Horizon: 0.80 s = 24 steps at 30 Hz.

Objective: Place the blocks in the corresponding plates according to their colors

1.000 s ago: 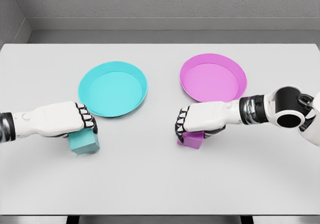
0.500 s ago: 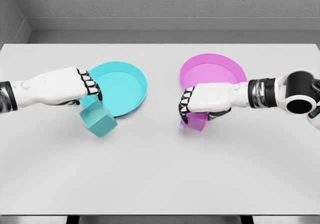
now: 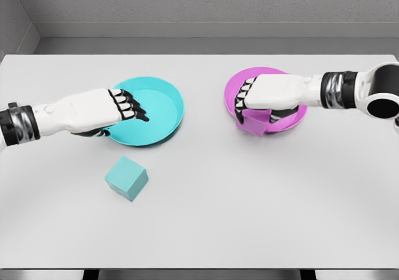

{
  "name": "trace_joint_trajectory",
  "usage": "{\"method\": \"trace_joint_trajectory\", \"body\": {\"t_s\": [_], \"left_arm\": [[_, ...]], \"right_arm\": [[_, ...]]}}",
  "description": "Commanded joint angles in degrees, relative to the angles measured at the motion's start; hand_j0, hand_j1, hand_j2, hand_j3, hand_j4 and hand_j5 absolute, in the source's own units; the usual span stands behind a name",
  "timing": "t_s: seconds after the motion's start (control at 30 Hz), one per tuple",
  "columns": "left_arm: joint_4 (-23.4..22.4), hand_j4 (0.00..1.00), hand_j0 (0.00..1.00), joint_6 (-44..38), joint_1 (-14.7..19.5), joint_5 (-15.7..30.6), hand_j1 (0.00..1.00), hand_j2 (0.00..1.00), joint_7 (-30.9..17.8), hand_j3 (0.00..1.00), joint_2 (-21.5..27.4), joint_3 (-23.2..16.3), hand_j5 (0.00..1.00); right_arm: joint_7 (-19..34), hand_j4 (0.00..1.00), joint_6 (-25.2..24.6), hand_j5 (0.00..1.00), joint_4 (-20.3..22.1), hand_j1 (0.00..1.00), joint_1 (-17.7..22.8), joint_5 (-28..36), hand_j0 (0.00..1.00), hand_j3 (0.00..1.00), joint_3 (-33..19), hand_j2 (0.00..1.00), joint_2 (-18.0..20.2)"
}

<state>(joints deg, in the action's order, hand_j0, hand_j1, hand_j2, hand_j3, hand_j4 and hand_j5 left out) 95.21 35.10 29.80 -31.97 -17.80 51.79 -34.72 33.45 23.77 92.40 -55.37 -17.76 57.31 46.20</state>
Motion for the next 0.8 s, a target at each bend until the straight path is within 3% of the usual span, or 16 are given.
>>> {"method": "trace_joint_trajectory", "body": {"t_s": [0.0,0.23,0.37,0.43,0.6,0.77], "left_arm": [[2.8,1.0,1.0,-0.1,-0.1,1.4,1.0,1.0,0.0,1.0,4.5,-0.3,1.0],[5.9,1.0,1.0,-0.1,-2.5,1.5,1.0,1.0,0.0,1.0,9.1,-2.7,1.0],[6.5,1.0,1.0,-0.1,-5.1,1.8,1.0,1.0,0.0,1.0,6.0,-2.8,1.0],[6.6,1.0,1.0,-0.1,-5.6,1.8,1.0,1.0,0.0,1.0,5.2,-3.1,1.0],[6.6,1.0,1.0,-0.1,-6.6,1.7,1.0,1.0,0.0,1.0,2.9,-3.1,1.0],[6.7,1.0,1.0,-0.1,-6.9,1.3,1.0,1.0,-0.5,1.0,3.0,-3.1,1.0]], "right_arm": [[0.0,0.49,-0.3,0.49,-0.7,0.49,0.0,0.2,0.49,0.49,-0.2,0.49,-0.1],[0.0,0.49,-1.8,0.49,-0.9,0.49,-0.4,0.2,0.49,0.49,-0.6,0.49,-0.1],[0.0,0.49,-1.9,0.49,-6.3,0.49,-1.0,0.2,0.49,0.49,-0.4,0.49,-1.1],[0.0,0.49,-5.1,0.49,-6.5,0.49,-1.8,-0.1,0.49,0.49,0.1,0.49,-2.3],[-0.1,0.49,-7.8,0.49,-7.5,0.49,-2.2,-0.3,0.49,0.49,0.3,0.49,-3.0],[-0.1,0.49,-17.5,0.49,-7.8,0.49,-2.5,-0.2,0.49,0.49,0.6,0.49,-3.8]]}}
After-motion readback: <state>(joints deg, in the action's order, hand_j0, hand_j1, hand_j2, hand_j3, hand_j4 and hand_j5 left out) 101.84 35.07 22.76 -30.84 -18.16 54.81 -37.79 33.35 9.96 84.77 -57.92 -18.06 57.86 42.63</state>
